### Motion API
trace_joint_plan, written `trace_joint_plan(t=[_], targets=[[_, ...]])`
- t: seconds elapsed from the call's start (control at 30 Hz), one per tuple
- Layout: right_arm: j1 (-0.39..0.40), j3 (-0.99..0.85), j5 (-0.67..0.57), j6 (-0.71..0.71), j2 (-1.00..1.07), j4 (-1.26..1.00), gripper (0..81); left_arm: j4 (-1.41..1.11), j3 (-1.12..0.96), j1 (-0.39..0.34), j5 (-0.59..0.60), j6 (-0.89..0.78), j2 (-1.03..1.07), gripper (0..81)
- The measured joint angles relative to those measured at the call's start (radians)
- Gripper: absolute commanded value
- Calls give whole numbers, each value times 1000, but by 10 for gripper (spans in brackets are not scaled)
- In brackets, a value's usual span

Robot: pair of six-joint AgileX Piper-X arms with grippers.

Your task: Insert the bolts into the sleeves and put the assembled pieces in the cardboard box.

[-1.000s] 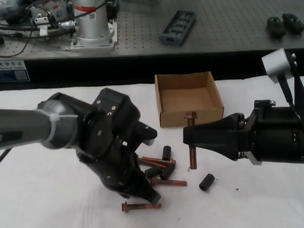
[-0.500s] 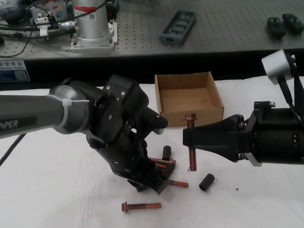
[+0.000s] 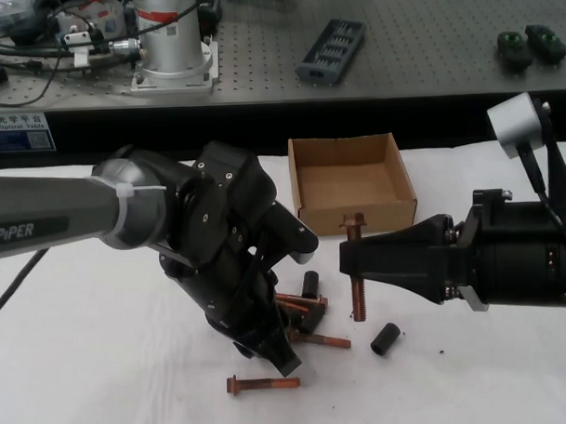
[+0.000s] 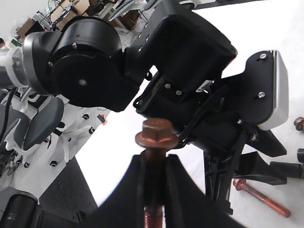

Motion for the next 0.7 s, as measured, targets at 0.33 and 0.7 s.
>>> trace_joint_plan(t=[0.33,0.7], targets=[[0,0,-31,19,0,0,1,-14,0,0,6,53,29,297],[0,1,-57,19,-49,21,1,8,0,0,-4,53,55,297]])
